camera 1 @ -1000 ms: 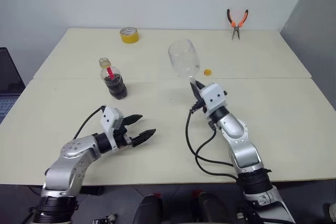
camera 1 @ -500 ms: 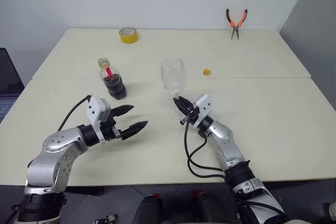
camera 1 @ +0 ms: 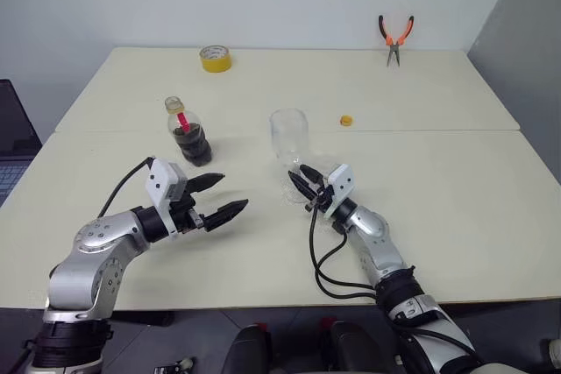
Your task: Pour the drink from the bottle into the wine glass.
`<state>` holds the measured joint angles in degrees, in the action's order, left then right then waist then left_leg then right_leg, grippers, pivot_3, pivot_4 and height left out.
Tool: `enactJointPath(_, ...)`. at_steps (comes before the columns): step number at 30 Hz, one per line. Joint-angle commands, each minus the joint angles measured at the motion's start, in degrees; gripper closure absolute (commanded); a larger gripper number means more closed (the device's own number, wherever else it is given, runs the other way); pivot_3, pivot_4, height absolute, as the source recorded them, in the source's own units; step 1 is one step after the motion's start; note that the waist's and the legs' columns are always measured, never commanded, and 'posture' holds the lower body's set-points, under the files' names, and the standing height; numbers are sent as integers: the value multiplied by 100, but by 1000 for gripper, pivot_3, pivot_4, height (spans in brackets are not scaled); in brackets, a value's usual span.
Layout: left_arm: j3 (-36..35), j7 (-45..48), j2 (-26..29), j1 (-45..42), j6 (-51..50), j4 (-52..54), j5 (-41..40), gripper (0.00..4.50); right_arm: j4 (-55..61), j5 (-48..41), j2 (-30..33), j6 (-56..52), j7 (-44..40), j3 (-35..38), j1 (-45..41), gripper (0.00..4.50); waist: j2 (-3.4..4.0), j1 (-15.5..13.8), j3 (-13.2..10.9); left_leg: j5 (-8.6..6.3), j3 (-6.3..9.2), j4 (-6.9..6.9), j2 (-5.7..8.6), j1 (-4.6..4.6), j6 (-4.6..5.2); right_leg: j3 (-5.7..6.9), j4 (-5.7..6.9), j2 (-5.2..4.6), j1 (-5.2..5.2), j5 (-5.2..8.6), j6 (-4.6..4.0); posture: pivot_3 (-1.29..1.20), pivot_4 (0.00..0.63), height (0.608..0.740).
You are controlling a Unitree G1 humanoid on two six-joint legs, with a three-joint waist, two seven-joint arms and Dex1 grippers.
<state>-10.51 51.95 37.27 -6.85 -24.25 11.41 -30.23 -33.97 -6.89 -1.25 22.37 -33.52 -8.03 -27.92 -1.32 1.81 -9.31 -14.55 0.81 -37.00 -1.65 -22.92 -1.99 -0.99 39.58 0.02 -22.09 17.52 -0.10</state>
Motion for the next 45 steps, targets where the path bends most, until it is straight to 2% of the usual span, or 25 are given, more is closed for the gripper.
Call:
enactJointPath(1, 39, -25, -31, -111, 111, 179, 11, 0, 314, -45, 4, 97, -6, 46, -19, 2138, 0, -1, 0, 0, 0, 0, 0, 0, 0, -1, 0, 0, 0, 0, 0, 0, 150, 740)
enactJointPath(7, 65, -25, -37, -97, 132, 172, 19, 0, 415, -31, 15, 23, 22, 36, -3, 20, 0, -1, 0, 0, 0, 0, 0, 0, 0, -1, 0, 0, 0, 0, 0, 0, 150, 740)
enactJointPath(16, 73, -47, -39, -48, 206, 132, 51, 0, 560, 65, 100, -107, 72, -10, 27, 20, 0, -2, 0, 0, 0, 0, 0, 0, 0, -1, 0, 0, 0, 0, 0, 0, 150, 740)
enactJointPath(24, 30, -49, -78, -37, 283, 9, 84, 0, 546, 646, 445, -390, 253, -296, 162, 20, 0, -3, 0, 0, -1, 0, 1, 0, 0, 0, 0, 0, 0, 0, 0, 0, 150, 740)
enactJointPath(29, -136, -153, -182, 40, 407, -58, 60, 0, 837, 554, 517, -500, 286, -215, 287, 20, 0, -3, 0, 0, -1, 0, 0, -1, 0, -1, -1, 0, 0, 0, 0, 0, 150, 740)
enactJointPath(38, -454, -754, -550, 263, 610, 217, 31, 0, 3305, 506, 1412, -1918, -202, -456, 1609, 20, -2, -32, 1, 0, 1, -2, 2, -2, 1, 1, -3, -5, 3, 0, 0, 0, 150, 740)
enactJointPath(45, -422, -625, -378, 389, 361, 588, -140, 0, 4548, 530, 2039, -2555, -331, -566, 2352, 20, -3, -23, 2, 0, 3, 0, 2, 0, 1, 2, -4, -2, 4, 1, 2, 0, 150, 740)
